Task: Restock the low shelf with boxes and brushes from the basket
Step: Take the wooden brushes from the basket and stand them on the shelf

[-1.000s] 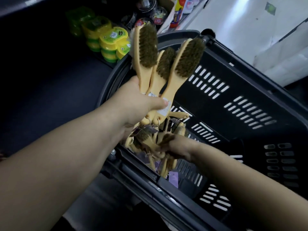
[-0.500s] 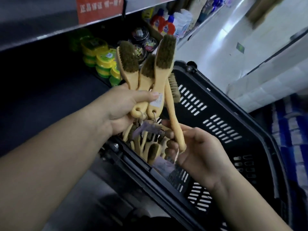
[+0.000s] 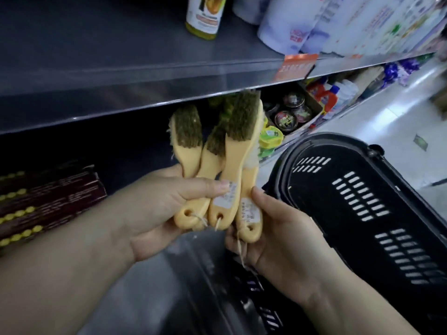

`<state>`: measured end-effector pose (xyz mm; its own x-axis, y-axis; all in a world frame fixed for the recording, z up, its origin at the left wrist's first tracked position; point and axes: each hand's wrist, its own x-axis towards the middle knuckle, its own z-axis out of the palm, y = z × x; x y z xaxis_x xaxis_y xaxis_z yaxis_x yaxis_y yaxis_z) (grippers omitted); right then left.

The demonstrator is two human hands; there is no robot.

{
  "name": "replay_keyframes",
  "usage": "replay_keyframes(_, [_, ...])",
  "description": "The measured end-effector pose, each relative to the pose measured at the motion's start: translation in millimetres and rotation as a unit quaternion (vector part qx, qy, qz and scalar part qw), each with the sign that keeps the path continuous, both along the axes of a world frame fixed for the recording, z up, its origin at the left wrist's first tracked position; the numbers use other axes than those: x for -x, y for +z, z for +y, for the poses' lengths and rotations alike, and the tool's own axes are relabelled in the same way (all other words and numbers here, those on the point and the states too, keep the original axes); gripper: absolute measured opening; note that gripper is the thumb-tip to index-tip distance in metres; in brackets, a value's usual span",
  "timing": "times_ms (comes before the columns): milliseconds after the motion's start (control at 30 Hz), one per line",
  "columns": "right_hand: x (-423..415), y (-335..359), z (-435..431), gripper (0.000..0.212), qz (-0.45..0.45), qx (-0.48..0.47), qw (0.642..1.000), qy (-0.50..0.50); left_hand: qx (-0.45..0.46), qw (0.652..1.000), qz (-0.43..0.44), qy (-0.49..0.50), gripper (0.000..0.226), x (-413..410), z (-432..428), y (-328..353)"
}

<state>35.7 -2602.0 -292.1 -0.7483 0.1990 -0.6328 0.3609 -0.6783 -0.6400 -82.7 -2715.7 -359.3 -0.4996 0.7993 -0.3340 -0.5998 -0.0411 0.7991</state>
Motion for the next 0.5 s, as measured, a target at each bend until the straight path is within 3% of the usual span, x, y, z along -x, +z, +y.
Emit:
replay_keyframes(167, [20.8,-37.3,-12.6,0.029,-0.076,-0.136,0.984,0.088,0.036,0.992,-0.050,0.108,0.047,-29.1,-44.2,-17.9])
replay_keyframes(267, [54.8,-61.0,-19.6,0.020,-0.081,-0.227,0.964,0.107,0.069,0.978,-0.075,0.181,0.037,-44.4,-62.1,-20.3])
replay_keyframes(333, [80.7,-83.3,-23.5,0.021,-0.076,-0.278,0.947,0.141,0.094,0.970,-0.045,0.218,0.033,-44.9,-73.7,-21.5])
replay_keyframes(500, [131.7,-143.4,-34.0,0.011,-0.115,-0.290,0.927,0.209,0.150,0.941,-0.013,0.304,0.036,-31.1,-107.8,-27.2])
